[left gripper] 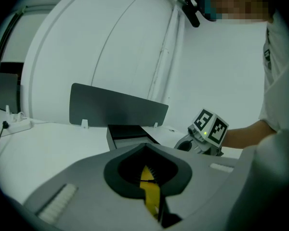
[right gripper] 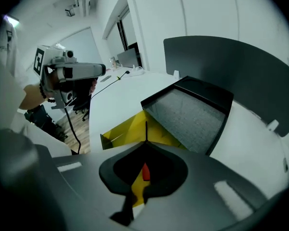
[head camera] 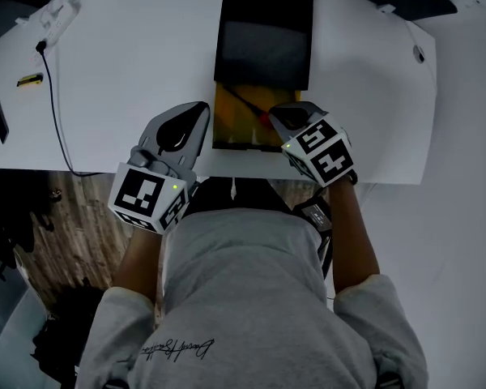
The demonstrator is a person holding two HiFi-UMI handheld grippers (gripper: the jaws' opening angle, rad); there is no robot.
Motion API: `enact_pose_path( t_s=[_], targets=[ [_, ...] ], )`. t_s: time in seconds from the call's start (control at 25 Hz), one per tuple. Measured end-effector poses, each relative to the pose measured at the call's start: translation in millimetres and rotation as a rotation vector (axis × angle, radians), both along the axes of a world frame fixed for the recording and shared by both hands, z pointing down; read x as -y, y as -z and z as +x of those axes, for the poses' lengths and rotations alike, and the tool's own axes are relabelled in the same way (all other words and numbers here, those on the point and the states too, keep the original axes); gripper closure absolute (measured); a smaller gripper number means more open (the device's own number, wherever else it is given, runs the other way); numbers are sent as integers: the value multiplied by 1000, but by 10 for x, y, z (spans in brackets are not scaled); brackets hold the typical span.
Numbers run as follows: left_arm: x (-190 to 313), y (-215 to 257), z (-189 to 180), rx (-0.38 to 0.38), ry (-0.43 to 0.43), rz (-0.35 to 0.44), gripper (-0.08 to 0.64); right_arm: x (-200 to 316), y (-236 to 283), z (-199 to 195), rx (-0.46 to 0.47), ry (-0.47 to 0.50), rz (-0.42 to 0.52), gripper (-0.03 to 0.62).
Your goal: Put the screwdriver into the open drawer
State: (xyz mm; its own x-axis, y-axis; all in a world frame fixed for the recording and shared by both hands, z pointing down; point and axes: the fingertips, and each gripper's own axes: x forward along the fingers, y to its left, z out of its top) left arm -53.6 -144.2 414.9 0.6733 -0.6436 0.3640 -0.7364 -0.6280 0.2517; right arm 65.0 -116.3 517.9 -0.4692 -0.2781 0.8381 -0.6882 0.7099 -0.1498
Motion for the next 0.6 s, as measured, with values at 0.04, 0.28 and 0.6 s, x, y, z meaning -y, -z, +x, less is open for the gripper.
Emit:
enact_pose_path(
  t_s=[0.04,0.28,0.6],
  targets=[
    [-11,21,20,1,-3,3,558,-24,34,20,18,-5,2,578],
    [-112,114,84,2,-11,11,558,-128,336,61,125,-16,75,578],
    [-309,221,165,-1,-16,6,558,-221,744,104,212,-54,188,578]
  ],
)
